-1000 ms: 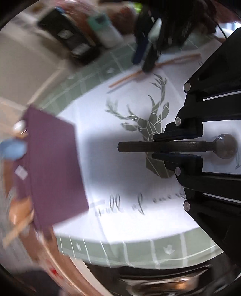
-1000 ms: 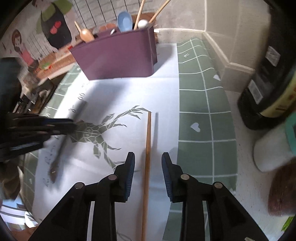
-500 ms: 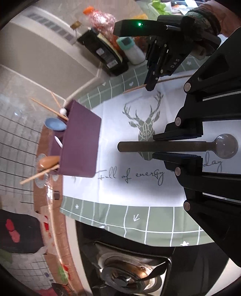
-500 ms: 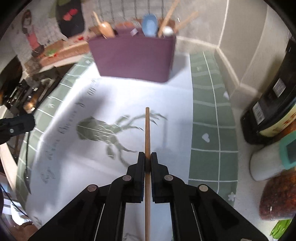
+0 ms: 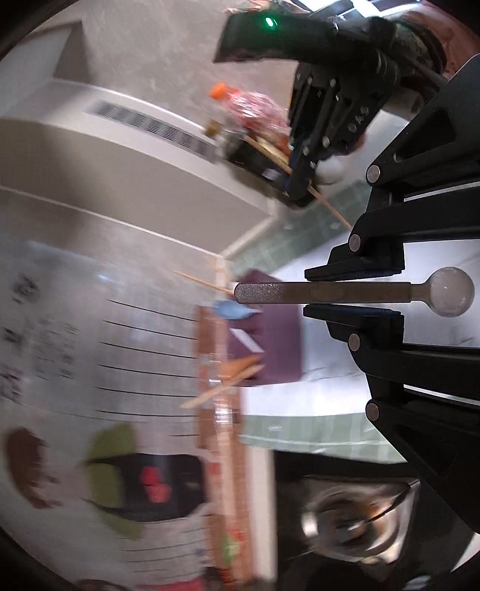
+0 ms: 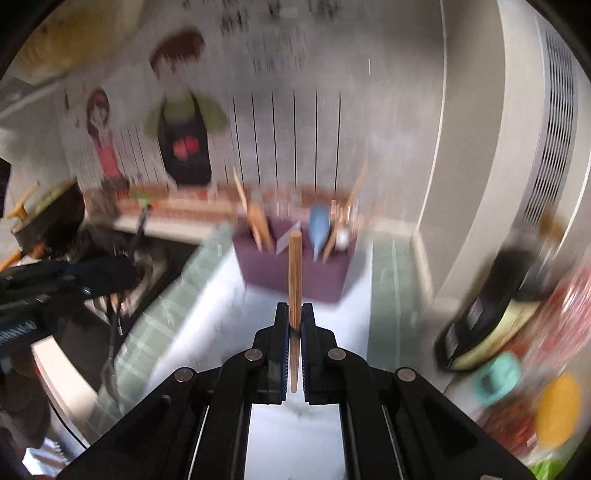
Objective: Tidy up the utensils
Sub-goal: 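Lift the black-handled spoon and chopstick upright over the purple holder, then lower the spoon and chopstick into the holder and open both tools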
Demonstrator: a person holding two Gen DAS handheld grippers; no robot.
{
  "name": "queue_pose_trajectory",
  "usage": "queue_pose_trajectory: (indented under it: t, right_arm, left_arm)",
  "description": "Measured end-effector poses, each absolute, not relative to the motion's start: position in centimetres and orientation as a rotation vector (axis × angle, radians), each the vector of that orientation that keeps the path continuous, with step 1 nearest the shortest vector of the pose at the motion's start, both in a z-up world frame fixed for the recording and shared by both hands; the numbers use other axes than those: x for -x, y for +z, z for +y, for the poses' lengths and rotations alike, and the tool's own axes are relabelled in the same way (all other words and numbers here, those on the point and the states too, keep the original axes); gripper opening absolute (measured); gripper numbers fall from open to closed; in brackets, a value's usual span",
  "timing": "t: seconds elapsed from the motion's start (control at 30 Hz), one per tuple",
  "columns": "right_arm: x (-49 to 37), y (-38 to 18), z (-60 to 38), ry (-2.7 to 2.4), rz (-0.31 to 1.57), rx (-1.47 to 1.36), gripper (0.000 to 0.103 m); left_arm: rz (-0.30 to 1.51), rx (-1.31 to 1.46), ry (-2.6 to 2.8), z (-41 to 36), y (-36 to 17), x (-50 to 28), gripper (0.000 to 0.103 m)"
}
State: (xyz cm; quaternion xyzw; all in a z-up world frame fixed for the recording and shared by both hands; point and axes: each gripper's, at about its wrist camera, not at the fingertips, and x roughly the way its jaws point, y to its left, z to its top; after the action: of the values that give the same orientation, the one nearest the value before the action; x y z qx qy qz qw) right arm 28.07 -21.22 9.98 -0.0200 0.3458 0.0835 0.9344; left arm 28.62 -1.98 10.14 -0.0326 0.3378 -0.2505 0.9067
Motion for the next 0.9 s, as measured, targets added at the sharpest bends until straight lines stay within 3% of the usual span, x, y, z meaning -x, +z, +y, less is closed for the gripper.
queue_pose_trajectory:
  t: [0.23,0.47,0.67,0.9]
  right_arm:
    - [-30.3,20.7,-20.8,0.127,0.481,0.127,0.005]
    - [-34.2,26.6,-20.7,0.112,0.385,0.157,0.005]
    - [-37.9,25.2,-21.5,0.126,0.411,0.132,0.005]
    - [-42.1,19.4,-21.6,0.165,0.511,0.113,0.005]
  left_arm:
    - [0.457,-0.027,-0.504,-3.4,19.1,-31.4,0.012]
    - [0.332,0.013,-0.49,-3.4,23.7,-36.4,0.013]
    - [0.315,0.097,-0.487,-3.2,22.5,-40.3,0.013]
    - [0.383,0.128,-0.488,-4.8,17.9,-45.0,0.013]
